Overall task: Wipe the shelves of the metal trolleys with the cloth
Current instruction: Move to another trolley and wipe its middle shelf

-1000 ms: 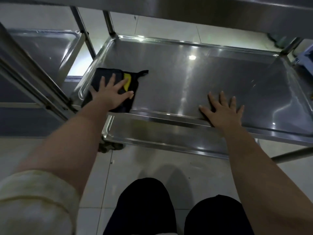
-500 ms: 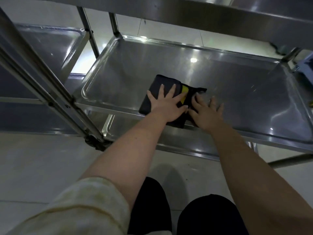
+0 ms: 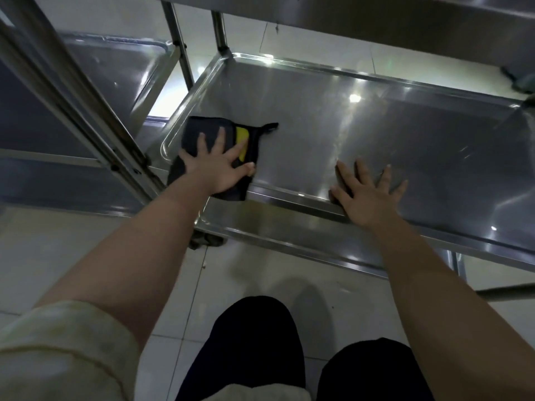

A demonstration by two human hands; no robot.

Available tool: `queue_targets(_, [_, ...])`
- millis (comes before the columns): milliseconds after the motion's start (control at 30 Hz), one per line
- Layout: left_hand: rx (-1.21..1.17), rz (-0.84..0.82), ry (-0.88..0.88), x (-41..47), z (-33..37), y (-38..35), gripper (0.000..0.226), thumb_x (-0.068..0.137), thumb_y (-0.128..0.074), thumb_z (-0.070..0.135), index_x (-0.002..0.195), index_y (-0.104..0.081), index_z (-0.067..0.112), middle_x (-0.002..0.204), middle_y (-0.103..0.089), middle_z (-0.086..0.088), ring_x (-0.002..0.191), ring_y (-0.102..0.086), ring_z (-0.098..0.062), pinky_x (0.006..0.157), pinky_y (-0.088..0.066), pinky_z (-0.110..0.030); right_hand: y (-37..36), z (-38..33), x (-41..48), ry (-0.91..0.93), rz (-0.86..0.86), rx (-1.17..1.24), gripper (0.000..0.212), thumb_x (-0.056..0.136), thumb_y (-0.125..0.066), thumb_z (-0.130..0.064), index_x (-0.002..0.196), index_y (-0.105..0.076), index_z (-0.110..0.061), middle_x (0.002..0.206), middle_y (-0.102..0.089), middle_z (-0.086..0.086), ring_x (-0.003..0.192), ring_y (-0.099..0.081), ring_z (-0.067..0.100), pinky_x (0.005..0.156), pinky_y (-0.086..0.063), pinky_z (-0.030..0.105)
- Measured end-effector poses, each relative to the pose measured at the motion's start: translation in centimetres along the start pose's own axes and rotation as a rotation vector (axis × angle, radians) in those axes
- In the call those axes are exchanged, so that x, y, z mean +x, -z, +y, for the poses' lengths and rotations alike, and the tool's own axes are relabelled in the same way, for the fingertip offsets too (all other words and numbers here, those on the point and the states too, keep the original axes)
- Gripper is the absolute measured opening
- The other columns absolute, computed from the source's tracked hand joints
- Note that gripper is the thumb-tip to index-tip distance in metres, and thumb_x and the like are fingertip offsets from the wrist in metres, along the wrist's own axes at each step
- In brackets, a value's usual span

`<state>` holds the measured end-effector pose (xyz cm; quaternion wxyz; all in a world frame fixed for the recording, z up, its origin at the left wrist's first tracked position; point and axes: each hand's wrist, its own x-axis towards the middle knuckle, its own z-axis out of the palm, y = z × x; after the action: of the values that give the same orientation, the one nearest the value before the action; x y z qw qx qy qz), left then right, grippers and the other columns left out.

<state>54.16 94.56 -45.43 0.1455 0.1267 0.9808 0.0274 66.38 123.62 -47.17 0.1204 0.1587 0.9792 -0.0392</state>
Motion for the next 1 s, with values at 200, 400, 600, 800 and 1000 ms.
queue_targets(200, [0.040, -0.054, -0.224, -1.8, 13.7, -1.7, 0.071, 0.089, -0.021, 0.079, 0.150, 0.007, 0.054, 0.161, 0.026, 0.004, 0.145, 0.024, -0.039, 0.102, 0.007, -0.080, 0.1, 0.2, -0.2, -0.003, 0.007, -0.003, 0.062, 0.093, -0.017, -0.072, 0.148, 0.008, -0.057, 0.163, 0.015, -0.015, 0.147, 0.018, 0.041, 0.111, 0.010, 0.070])
queue_targets(400, [-0.033, -0.021, -0.061, 0.1, 3.6, -0.1, 0.076, 0.082, -0.026, 0.086, 0.147, 0.004, 0.061, 0.161, 0.026, 0.007, 0.149, 0.020, -0.029, 0.105, 0.004, -0.078, 0.3, 0.4, -0.3, 0.011, 0.016, 0.037, 0.062, 0.092, -0.020, -0.073, 0.147, 0.005, -0.059, 0.163, 0.012, -0.016, 0.148, 0.017, 0.039, 0.112, 0.011, 0.068])
queue_targets(600, [-0.026, -0.023, 0.095, 0.8, -3.2, 0.9, 0.071, 0.085, -0.023, 0.083, 0.147, 0.004, 0.059, 0.163, 0.019, 0.005, 0.149, 0.018, -0.033, 0.110, 0.002, -0.073, 0.0, 0.1, 0.0, -0.009, 0.000, 0.011, 0.061, 0.092, -0.018, -0.073, 0.147, 0.006, -0.059, 0.163, 0.014, -0.015, 0.147, 0.018, 0.042, 0.110, 0.009, 0.070])
queue_targets(800, [0.059, 0.051, -0.281, -2.4, 10.1, -2.3, 0.069, 0.088, -0.020, 0.080, 0.149, 0.002, 0.058, 0.163, 0.020, 0.002, 0.148, 0.018, -0.039, 0.105, 0.004, -0.077, 0.1, 0.6, -0.1, 0.029, 0.120, 0.267, 0.057, 0.103, -0.029, -0.046, 0.154, -0.005, -0.046, 0.164, 0.000, -0.013, 0.151, 0.007, 0.030, 0.111, 0.013, 0.069])
queue_targets(1000, [0.084, 0.009, -0.412, -3.3, 17.9, -3.4, 0.063, 0.094, -0.019, 0.072, 0.152, -0.007, 0.050, 0.164, 0.016, 0.001, 0.148, 0.020, -0.037, 0.105, 0.010, -0.076, 0.6, 1.5, -0.2, -0.079, 0.331, 0.994, 0.048, 0.102, -0.040, -0.039, 0.149, -0.034, -0.043, 0.157, -0.033, -0.008, 0.149, -0.016, 0.015, 0.120, 0.012, 0.041])
